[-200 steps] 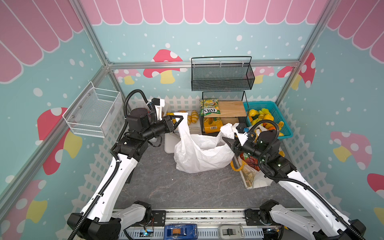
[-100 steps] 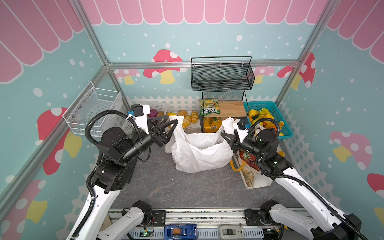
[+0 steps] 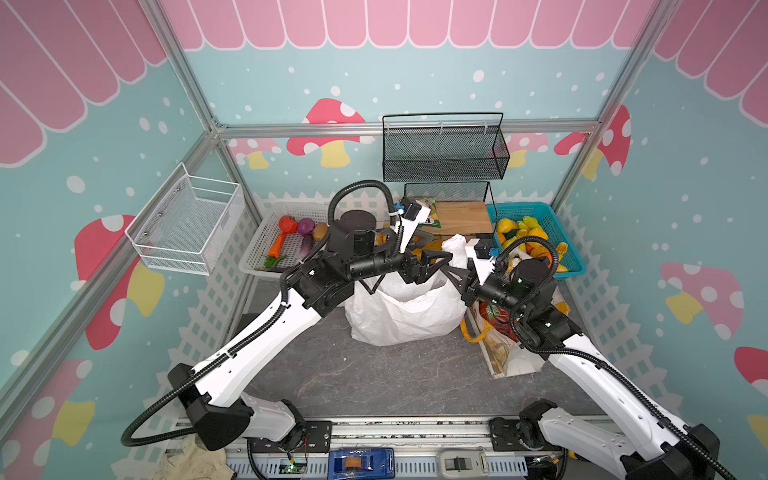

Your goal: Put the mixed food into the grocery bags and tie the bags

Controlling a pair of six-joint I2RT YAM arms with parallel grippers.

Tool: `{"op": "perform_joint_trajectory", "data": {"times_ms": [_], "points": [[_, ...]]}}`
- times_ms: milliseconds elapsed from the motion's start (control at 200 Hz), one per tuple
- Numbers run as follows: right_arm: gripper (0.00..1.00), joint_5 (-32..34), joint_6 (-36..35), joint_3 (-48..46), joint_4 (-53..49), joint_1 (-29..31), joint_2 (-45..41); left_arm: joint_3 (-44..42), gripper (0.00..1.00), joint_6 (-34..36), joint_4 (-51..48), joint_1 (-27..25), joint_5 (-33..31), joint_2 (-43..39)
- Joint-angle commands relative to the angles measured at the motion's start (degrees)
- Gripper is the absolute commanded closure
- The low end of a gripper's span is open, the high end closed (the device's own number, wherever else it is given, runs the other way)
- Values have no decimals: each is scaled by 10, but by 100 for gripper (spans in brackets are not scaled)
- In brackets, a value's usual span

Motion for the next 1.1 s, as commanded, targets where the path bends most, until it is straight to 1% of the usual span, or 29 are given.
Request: {"op": "perform_joint_trajectory", "data": {"times_ms": [0,110,195,310,350,415,445,465,515,545,585,655,675,695,731,801,846,946,1026,1096], "points": [[83,-9,3,-8,17,-4,-12,49,25,35,-36,-3,30,24],[84,-12,3,-7,17,-4,-13,72,27,39,-47,-2,34,53],[84,-14,4,-8,19,-4,-12,88,34,38,-47,-2,46,72],[84,-13,6,-7,20,-4,-10,110,46,28,-47,-3,75,95],[84,-11,6,-7,20,-4,-10,114,53,25,-47,-3,78,101],[82,-5,6,-9,20,-5,-13,118,67,20,-47,-2,78,106],[77,1,7,-9,19,-5,-16,119,73,15,-47,-2,77,107],[72,6,7,-11,18,-5,-18,119,75,11,-47,-3,76,107],[53,26,3,-20,19,-4,-31,120,80,-4,-47,-2,68,103],[45,39,-1,-29,23,-4,-41,118,84,-17,-45,-3,59,101],[39,58,-4,-44,30,-2,-53,115,89,-39,-41,-3,47,97],[33,91,-6,-69,51,7,-65,109,97,-72,-31,-3,43,91],[27,103,-6,-75,58,13,-66,107,98,-81,-29,-3,43,90],[23,115,-6,-79,64,19,-66,106,100,-89,-26,-3,43,89],[19,142,-10,-85,78,33,-65,104,100,-103,-25,-3,42,88],[15,188,-22,-87,106,65,-53,101,100,-126,-24,-3,43,85],[13,233,-27,-82,125,88,-41,97,100,-137,-23,-3,41,82],[12,342,-31,-74,170,127,-14,85,100,-156,-22,-3,29,73],[11,400,-22,-76,207,135,-1,72,100,-174,-16,-3,23,64],[11,421,-23,-74,232,138,11,57,100,-194,-6,-4,27,56]]}}
